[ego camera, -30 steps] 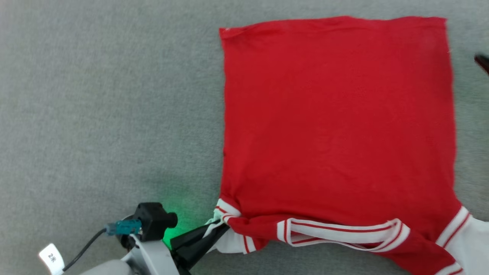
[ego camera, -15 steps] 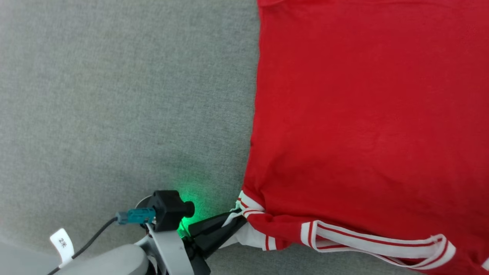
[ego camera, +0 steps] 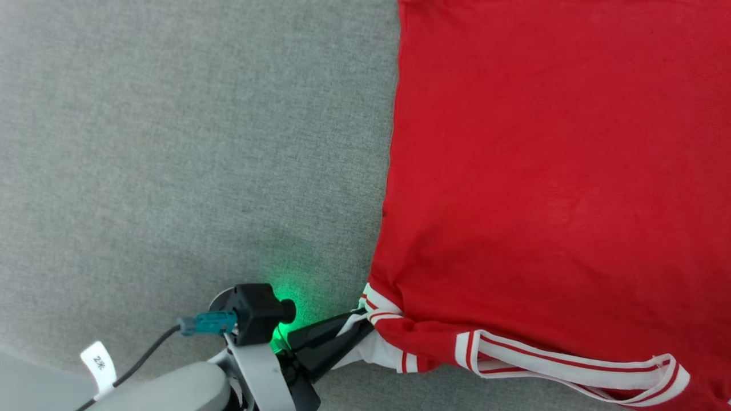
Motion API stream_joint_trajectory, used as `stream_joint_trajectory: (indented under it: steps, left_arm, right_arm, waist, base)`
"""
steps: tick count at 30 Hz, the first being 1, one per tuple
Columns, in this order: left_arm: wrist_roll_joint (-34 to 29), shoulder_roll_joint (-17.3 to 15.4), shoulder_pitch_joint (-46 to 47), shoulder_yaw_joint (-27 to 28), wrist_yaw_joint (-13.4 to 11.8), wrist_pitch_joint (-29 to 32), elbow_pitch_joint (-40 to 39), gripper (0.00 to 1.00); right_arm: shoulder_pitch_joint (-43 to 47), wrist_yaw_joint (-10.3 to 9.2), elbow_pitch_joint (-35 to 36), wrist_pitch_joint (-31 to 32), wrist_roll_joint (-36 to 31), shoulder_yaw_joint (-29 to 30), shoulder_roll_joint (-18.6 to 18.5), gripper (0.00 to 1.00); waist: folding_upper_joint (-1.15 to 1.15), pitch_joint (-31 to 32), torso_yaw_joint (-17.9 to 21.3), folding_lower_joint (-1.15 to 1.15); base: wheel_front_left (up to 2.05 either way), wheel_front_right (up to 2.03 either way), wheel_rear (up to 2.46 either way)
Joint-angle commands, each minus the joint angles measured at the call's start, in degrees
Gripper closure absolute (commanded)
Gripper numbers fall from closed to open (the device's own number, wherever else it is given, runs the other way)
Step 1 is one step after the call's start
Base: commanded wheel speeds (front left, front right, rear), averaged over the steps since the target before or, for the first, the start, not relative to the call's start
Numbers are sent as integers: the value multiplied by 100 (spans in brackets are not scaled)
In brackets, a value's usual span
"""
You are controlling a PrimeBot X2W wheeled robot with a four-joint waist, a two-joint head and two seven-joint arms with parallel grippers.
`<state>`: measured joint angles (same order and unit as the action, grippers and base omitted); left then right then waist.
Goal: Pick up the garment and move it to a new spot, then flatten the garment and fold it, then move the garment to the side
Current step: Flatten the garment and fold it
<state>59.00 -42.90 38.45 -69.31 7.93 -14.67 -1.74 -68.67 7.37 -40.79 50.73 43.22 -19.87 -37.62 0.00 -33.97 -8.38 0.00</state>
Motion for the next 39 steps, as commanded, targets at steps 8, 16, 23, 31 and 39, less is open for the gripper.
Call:
stream_joint_trajectory:
  steps: [8,16,23,31,39]
  left_arm:
    - [-93,21,-259,272,-79,-31,479,100]
    - [-437,210,-814,1007,-53,-40,387,100]
    - [-772,230,-1138,1339,-53,-41,430,100]
    - [-867,108,-1265,1614,-53,-42,453,100]
    - [-1013,29,-1463,1831,-53,-42,503,100]
  right_arm:
    - [694,12,359,-399,440,-155,-398,100]
    - [1985,12,1265,-643,1244,115,-1151,100]
    - [3613,12,2162,-759,1787,593,-1754,100]
    - [5937,12,3353,-808,2071,1326,-1859,100]
    - [8025,12,4399,-747,1675,2201,-1065,100]
  waist:
    - [0,711,127,0]
    - [0,1323,331,0]
    - [0,1610,564,0]
    - [0,1640,895,0]
    - [0,1513,1115,0]
  base:
    - [0,0,0]
    - [0,0,0]
    - [0,0,0]
    - [0,0,0]
    - [0,0,0]
